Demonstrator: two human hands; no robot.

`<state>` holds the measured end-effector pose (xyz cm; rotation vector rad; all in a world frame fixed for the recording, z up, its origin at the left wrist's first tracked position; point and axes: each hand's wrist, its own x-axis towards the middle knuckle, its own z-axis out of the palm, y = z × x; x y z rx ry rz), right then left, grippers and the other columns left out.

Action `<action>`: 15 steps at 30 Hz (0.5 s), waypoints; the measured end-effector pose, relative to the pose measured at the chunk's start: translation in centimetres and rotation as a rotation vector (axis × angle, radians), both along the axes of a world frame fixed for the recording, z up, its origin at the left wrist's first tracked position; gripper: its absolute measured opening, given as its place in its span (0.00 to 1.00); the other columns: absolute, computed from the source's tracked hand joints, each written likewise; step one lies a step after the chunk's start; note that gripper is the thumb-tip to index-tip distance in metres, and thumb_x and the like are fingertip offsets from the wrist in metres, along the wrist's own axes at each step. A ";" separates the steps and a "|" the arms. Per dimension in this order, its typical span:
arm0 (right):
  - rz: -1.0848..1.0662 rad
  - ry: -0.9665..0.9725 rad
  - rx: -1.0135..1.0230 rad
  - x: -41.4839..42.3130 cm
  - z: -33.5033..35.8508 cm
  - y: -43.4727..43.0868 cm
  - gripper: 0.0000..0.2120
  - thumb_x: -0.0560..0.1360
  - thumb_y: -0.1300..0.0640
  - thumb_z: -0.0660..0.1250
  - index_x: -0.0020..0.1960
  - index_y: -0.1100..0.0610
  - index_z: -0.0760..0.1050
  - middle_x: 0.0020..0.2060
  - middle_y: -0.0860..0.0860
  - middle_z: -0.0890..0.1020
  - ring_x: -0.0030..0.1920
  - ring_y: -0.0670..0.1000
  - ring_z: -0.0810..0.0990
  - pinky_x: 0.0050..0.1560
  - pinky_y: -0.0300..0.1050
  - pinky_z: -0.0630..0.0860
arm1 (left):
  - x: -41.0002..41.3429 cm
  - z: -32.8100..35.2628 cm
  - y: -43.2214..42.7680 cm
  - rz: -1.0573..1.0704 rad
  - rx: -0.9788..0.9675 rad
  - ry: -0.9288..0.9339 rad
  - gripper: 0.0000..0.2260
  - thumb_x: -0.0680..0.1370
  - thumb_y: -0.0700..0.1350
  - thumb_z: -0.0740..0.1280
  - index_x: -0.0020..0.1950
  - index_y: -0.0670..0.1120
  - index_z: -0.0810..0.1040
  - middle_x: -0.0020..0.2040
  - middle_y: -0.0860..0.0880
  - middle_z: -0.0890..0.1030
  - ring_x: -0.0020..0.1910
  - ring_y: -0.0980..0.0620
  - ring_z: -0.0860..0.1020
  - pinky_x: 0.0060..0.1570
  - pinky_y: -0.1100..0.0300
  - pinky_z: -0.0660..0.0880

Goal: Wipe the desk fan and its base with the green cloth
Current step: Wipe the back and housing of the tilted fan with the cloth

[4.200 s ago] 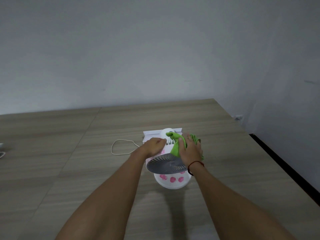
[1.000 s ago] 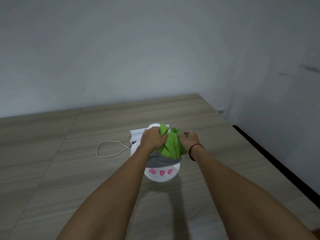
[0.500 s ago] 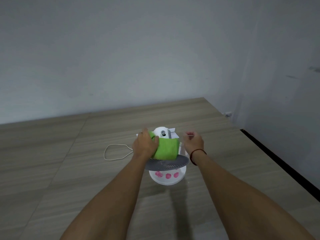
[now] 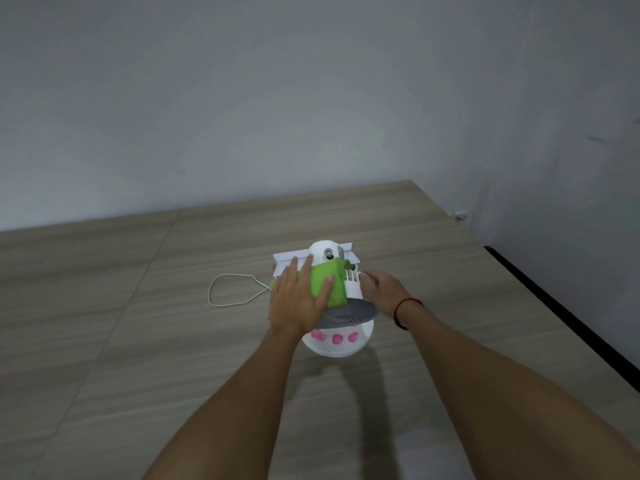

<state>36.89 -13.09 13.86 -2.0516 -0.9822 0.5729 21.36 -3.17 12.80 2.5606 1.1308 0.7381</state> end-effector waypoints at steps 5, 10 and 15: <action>-0.054 0.041 0.021 -0.4 -0.6 0.2 0.18 0.79 0.48 0.55 0.53 0.58 0.79 0.48 0.54 0.80 0.51 0.54 0.76 0.49 0.43 0.69 | -0.3 -0.3 0.5 0.217 -0.590 -0.352 0.28 0.78 0.58 0.58 0.71 0.41 0.65 0.68 0.36 0.71 0.68 0.38 0.68 0.69 0.45 0.65; -0.134 0.098 0.012 -0.8 -0.3 0.9 0.20 0.77 0.46 0.57 0.49 0.59 0.81 0.48 0.57 0.83 0.48 0.55 0.78 0.49 0.45 0.71 | 1.4 -0.5 -2.3 0.276 -0.249 -0.193 0.24 0.81 0.56 0.54 0.75 0.49 0.63 0.76 0.38 0.60 0.76 0.41 0.57 0.75 0.46 0.52; -0.146 -0.018 -0.084 -1.1 0.3 1.8 0.17 0.78 0.54 0.56 0.54 0.62 0.79 0.55 0.62 0.81 0.56 0.61 0.78 0.54 0.49 0.73 | 2.8 -0.6 -4.1 -0.044 0.255 -0.133 0.17 0.80 0.50 0.59 0.66 0.49 0.76 0.71 0.43 0.72 0.73 0.44 0.67 0.72 0.43 0.59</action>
